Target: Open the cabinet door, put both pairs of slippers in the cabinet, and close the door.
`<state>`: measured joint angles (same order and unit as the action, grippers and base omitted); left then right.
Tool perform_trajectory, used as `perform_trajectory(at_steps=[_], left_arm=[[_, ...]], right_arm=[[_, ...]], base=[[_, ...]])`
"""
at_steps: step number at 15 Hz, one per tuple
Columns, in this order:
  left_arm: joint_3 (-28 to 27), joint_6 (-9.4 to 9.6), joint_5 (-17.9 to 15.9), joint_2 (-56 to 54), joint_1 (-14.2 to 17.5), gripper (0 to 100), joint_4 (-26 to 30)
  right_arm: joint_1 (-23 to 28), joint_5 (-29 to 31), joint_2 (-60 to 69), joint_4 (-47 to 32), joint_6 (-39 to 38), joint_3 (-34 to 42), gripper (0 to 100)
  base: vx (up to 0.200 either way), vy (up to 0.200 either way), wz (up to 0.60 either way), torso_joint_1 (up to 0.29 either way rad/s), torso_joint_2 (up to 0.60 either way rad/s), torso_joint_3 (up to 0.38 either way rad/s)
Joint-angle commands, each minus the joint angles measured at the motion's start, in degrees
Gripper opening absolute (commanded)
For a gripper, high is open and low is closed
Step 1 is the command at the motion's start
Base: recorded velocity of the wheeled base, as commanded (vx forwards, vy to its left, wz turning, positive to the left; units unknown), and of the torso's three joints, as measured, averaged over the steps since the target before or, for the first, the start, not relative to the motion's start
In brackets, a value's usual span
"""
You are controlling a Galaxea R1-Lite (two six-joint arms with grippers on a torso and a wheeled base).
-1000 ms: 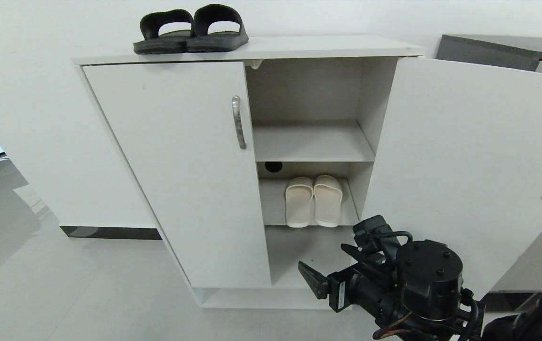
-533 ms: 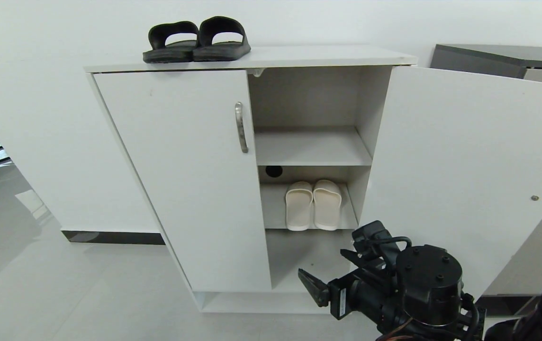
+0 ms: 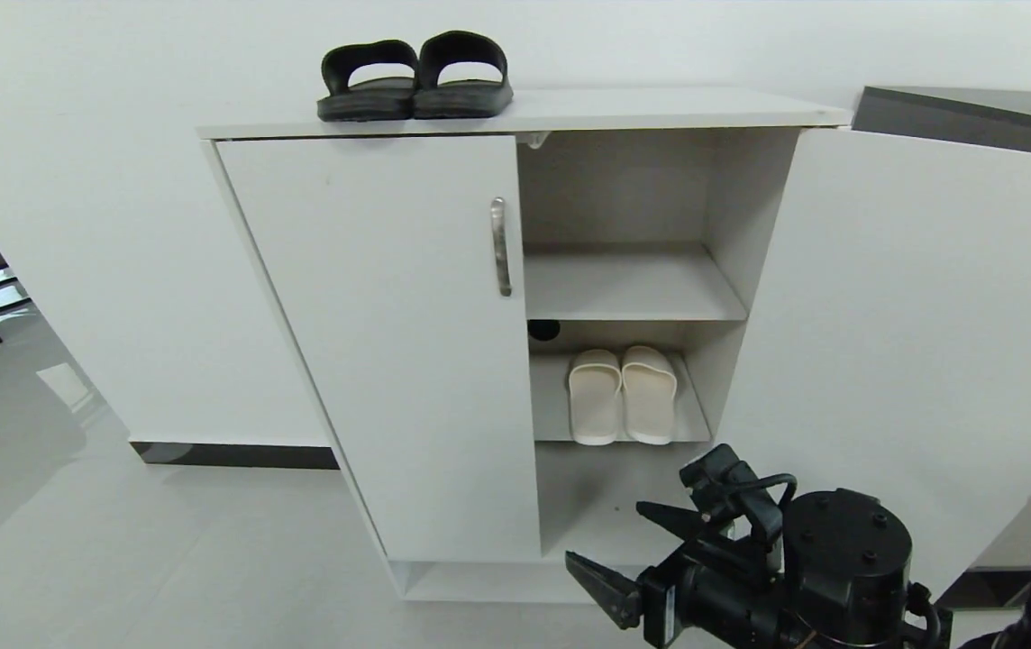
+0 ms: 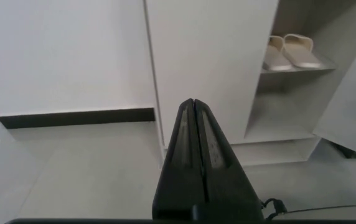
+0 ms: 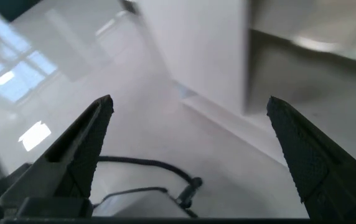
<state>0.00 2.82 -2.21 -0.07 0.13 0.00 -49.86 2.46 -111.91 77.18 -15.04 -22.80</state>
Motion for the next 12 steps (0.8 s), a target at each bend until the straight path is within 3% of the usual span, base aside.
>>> perform_trajectory(at_steps=[1,12], left_arm=[[0.0,0.0,0.0,0.1,0.0,0,0.0],[0.0,-0.27,0.0,0.1,0.0,0,0.0]], right_arm=[[0.6,-0.4,-1.0,0.7,0.2,1.4,100],[0.6,-0.4,-1.8,0.8,1.7,2.1,100]], base=[[0.0,0.2,0.0,-0.002,0.0,0.002],[0.0,0.2,0.0,0.002,0.0,0.005]])
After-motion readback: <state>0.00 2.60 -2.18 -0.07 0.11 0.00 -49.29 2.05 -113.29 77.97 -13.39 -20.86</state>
